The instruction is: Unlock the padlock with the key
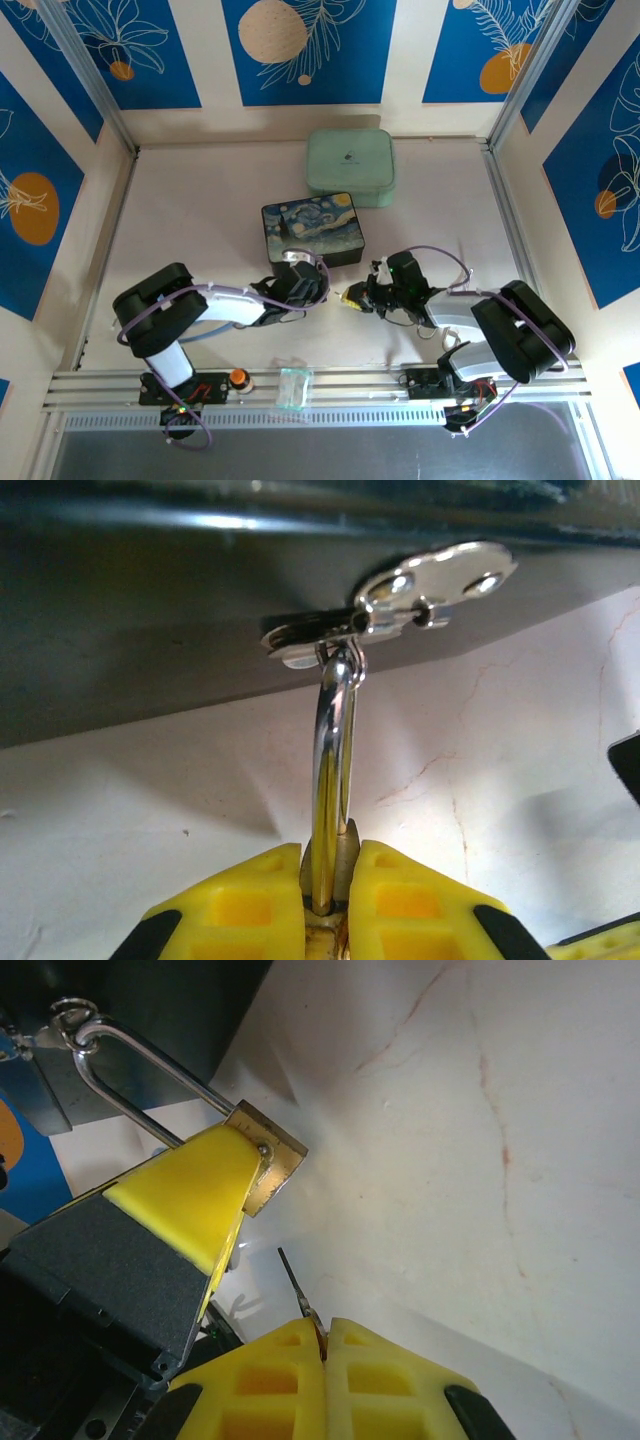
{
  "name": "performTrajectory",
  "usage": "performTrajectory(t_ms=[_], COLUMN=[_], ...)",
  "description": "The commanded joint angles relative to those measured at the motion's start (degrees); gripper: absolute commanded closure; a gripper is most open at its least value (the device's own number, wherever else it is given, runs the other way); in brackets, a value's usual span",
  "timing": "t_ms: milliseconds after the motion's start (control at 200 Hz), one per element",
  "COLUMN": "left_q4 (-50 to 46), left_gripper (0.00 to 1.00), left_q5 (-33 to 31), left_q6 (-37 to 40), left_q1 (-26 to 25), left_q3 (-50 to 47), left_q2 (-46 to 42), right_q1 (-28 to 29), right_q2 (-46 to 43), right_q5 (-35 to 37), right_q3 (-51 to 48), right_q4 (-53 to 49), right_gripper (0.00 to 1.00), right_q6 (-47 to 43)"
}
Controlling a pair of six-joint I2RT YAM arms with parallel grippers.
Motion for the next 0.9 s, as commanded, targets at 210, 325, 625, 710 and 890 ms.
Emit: performTrajectory(t_ms=[210,325,625,710,890], left_q4=[4.6,1.4,6.4,8.1,6.3], left_gripper=[0.94,0.93,0.94,0.93,0.93], left_q5=[1.6,1.3,0.4,0.3,0.3], left_q6=[-9.5,-9.3,-16.0,-18.3,-21.0], left_q1=[-0.2,-0.2,-0.1,-0.1,-0.1], left_q3=[-2.0,-1.1,-4.4,-5.0,-4.8], left_q2=[-3.1,-4.8,-6.1,-6.7,-8.9], right_q1=[0.1,0.3,0.8,0.9,1.9], right_q2=[4.9,6.0,6.0,7.5,8.6], right_q5=[-3.1,-2.6,-2.5,-3.0,-2.4], right_q3=[-2.2,-2.1,-2.4,-3.4,-3.4], right_q4=[13.6,14.6,16.5,21.3,23.2], right_gripper=[1.0,1.0,1.0,1.0,1.0], right_q6=[11.1,11.1,11.8,15.2,17.4])
